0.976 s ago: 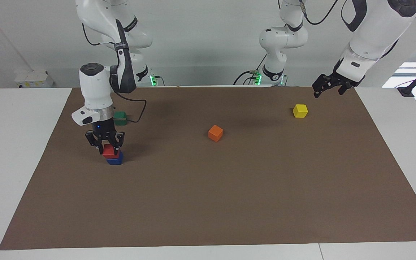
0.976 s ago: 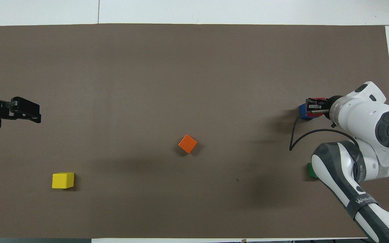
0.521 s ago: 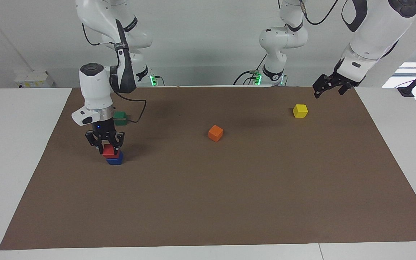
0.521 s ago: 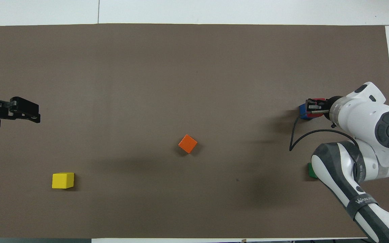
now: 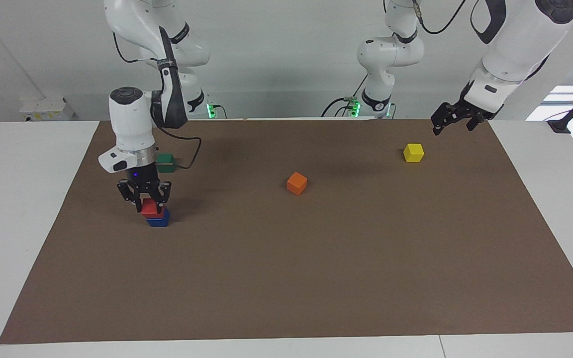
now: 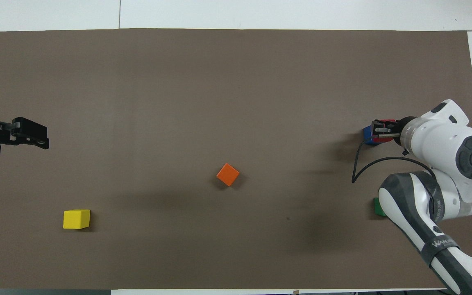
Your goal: Transfer red block to right arm and stack on blue block
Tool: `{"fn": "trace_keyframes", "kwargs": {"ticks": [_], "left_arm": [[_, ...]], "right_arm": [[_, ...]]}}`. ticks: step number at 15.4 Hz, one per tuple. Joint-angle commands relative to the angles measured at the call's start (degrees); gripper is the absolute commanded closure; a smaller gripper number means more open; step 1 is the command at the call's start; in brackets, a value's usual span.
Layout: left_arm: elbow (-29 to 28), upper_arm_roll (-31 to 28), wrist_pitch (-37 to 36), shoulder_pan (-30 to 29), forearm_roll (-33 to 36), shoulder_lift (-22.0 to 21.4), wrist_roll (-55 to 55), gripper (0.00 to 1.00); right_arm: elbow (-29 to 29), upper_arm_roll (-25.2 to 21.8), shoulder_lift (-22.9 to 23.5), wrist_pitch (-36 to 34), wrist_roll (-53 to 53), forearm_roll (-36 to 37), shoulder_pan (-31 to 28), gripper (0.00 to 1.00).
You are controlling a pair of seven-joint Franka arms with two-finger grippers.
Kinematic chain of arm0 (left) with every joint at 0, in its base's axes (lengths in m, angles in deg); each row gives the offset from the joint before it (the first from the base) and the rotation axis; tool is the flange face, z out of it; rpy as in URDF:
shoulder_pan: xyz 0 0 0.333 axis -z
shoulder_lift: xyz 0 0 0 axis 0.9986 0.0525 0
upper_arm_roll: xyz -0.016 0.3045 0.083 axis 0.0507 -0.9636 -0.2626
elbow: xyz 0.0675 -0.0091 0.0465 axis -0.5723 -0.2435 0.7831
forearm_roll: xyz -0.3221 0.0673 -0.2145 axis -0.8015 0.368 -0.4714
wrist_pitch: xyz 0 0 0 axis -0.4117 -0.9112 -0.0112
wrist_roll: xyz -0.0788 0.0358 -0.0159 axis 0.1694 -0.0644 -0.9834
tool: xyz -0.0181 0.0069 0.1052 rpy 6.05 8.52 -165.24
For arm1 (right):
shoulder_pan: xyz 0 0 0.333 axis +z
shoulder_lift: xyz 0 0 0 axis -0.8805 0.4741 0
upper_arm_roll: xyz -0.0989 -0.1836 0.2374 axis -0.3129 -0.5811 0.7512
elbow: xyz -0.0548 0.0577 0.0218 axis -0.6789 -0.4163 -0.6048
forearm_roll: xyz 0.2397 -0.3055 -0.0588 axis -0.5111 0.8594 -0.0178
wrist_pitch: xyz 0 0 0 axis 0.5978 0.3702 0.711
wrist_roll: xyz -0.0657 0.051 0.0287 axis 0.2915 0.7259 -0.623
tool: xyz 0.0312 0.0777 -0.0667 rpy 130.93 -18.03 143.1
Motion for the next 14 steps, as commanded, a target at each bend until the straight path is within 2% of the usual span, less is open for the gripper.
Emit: {"fn": "trace_keyframes", "kwargs": {"ticks": [1, 3, 7, 10, 11, 14], "left_arm": [[-1.9, -1.0, 1.4, 1.2, 0.9, -1.6, -0.3, 0.00], [-1.9, -1.0, 1.4, 1.2, 0.9, -1.6, -0.3, 0.00], [-1.7, -1.0, 1.4, 1.2, 0.9, -1.4, -0.1, 0.00], [-1.4, -1.0, 1.3, 1.2, 0.9, -1.3, 0.1, 0.00], [-1.3, -1.0, 1.0, 1.2, 0.8, -1.2, 0.1, 0.00], [-1.3, -1.0, 0.4, 1.2, 0.7, -1.2, 0.3, 0.00]], "right_arm": [[1.1, 0.2, -1.1, 0.1, 1.5, 1.5, -0.6, 1.00], [1.0, 0.2, -1.1, 0.1, 1.6, 1.5, -0.6, 0.93], [0.9, 0.2, -1.0, 0.1, 1.9, 1.5, -0.6, 0.89], [0.7, 0.2, -1.0, 0.0, 1.9, 1.5, -0.6, 0.59], [0.6, 0.2, -1.0, 0.0, 1.9, 1.5, -0.5, 0.55], [0.6, 0.2, -1.0, -0.1, 2.0, 1.5, -0.5, 0.50]]}}
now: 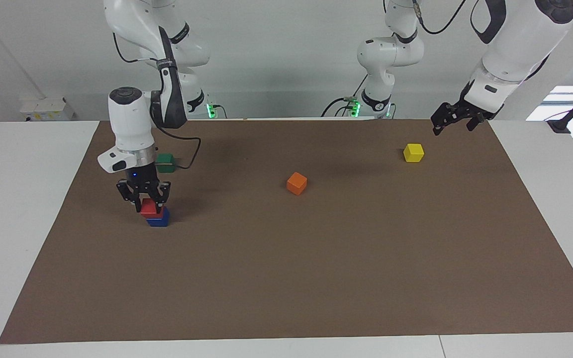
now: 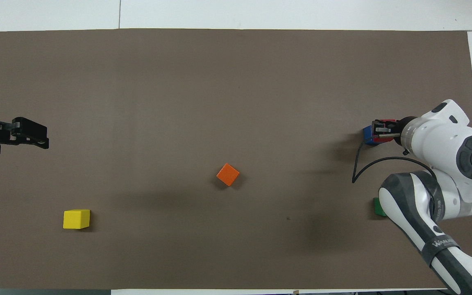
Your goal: Transfer red block to right arm and stack on blue block
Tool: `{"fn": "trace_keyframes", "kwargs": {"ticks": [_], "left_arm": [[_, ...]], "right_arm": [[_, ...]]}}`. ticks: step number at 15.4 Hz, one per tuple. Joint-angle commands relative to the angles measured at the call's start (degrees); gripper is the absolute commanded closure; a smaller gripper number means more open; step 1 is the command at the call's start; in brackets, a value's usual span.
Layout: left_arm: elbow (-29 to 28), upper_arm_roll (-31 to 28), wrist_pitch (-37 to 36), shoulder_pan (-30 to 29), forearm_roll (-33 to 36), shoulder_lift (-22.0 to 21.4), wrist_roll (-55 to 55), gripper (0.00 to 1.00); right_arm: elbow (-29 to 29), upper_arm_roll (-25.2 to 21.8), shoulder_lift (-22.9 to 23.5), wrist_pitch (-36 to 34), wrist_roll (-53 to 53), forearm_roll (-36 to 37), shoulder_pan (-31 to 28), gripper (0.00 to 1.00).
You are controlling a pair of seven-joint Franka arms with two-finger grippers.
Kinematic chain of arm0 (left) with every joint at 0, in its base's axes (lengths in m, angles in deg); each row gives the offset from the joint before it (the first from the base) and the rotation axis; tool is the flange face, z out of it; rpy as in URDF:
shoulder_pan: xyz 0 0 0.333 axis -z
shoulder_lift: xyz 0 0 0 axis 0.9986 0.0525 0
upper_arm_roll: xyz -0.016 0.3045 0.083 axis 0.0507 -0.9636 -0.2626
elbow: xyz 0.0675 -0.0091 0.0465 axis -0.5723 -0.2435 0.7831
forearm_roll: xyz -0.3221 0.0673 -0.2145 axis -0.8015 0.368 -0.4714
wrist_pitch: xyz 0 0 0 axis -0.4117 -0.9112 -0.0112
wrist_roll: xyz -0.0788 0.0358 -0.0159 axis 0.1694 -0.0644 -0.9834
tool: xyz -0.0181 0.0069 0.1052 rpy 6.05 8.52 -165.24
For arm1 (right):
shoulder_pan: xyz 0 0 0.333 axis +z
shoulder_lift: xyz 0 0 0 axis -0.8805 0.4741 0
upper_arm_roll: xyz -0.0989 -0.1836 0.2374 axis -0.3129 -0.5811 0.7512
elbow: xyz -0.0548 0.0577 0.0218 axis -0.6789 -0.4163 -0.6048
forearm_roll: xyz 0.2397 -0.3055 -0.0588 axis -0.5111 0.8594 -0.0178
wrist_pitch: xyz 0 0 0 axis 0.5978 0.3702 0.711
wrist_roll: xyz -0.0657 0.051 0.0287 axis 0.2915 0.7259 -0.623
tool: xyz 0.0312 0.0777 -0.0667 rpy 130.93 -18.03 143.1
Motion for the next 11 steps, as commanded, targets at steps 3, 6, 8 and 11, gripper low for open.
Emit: {"fn": "trace_keyframes", "kwargs": {"ticks": [3, 6, 8, 11], "left_arm": [[-1.2, -0.8, -0.5, 1.2, 0.7, -1.2, 0.5, 0.00], [-1.2, -0.9, -0.4, 1.2, 0.7, -1.2, 0.5, 0.00], [-1.2, -0.9, -0.4, 1.2, 0.7, -1.2, 0.5, 0.00], [-1.1, -0.8, -0.5, 1.3, 0.7, -1.2, 0.5, 0.00]], "right_arm": [[0.6, 0.3, -1.0, -0.2, 2.1, 1.5, -0.4, 0.31], [0.5, 0.3, -1.0, -0.2, 2.0, 1.4, -0.4, 0.07], [0.3, 0.3, -0.9, -0.4, 1.9, 1.4, -0.4, 0.00], [-0.5, 0.3, -0.8, -1.2, 1.9, 1.4, -0.4, 0.00]]}}
